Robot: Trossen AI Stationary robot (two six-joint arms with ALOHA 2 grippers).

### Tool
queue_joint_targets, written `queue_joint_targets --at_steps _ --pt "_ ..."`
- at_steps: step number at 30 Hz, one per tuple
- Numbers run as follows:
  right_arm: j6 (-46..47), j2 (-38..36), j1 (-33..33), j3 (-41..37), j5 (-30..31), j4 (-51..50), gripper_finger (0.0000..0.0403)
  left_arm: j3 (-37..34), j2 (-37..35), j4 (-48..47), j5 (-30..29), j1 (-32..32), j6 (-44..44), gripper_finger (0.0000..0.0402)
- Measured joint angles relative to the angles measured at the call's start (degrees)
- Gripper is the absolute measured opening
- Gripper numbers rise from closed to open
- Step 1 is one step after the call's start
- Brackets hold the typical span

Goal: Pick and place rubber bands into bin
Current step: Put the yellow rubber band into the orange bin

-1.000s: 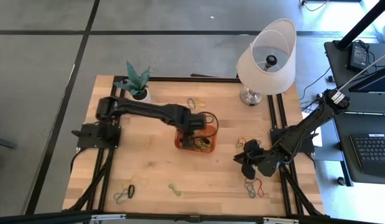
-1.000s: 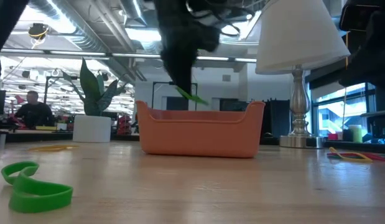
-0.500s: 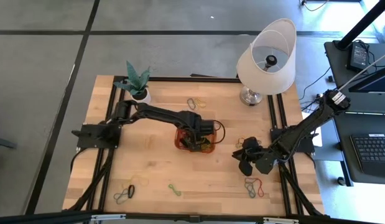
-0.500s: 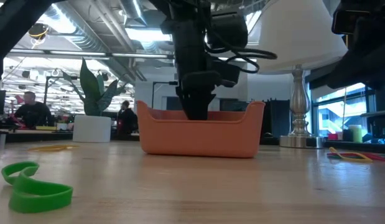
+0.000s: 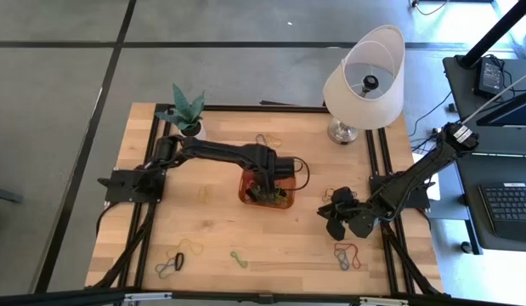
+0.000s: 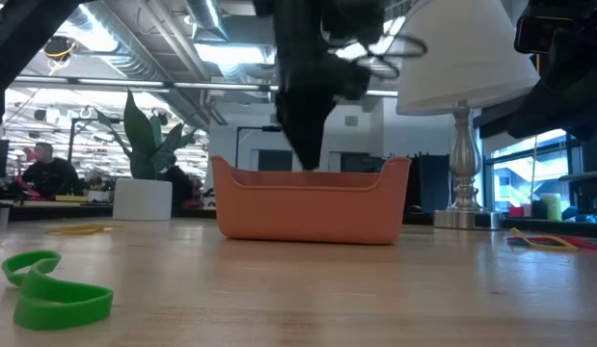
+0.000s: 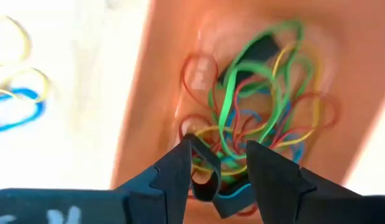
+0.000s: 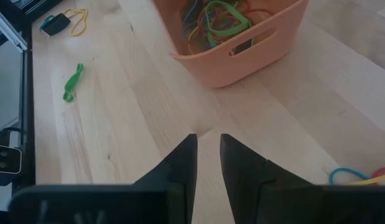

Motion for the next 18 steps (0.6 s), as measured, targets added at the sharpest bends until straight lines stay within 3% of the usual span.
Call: queue_joint_targets --at_steps 4,9,14,16,18 --pt "-0.01 -0.02 0.02 0.0 -0.02 0.08 0.0074 4.07 -1.76 -1.87 -0.14 -0.45 -3.48 0.0141" --pt "-0.03 -0.04 0.02 -0.02 -0.02 0.27 0.0074 4.22 -5.55 -4.55 -2.32 -3.13 -8.5 0.0121" --pt "-0.03 -0.04 0.02 -0.02 -0.02 0.15 0.0074 3.82 -8.99 -9.0 -8.99 -8.51 -12.63 0.0057" --pt "-0.18 -0.04 0.03 -0.02 -0.02 0.02 0.0074 2.05 -10.64 -8.72 -11.0 -11.03 -14.64 0.002" --pt "-0.23 -0.04 0.02 -0.02 -0.03 -0.01 0.0074 -0.77 -12.34 -8.61 -12.26 -13.36 -18.13 0.0008"
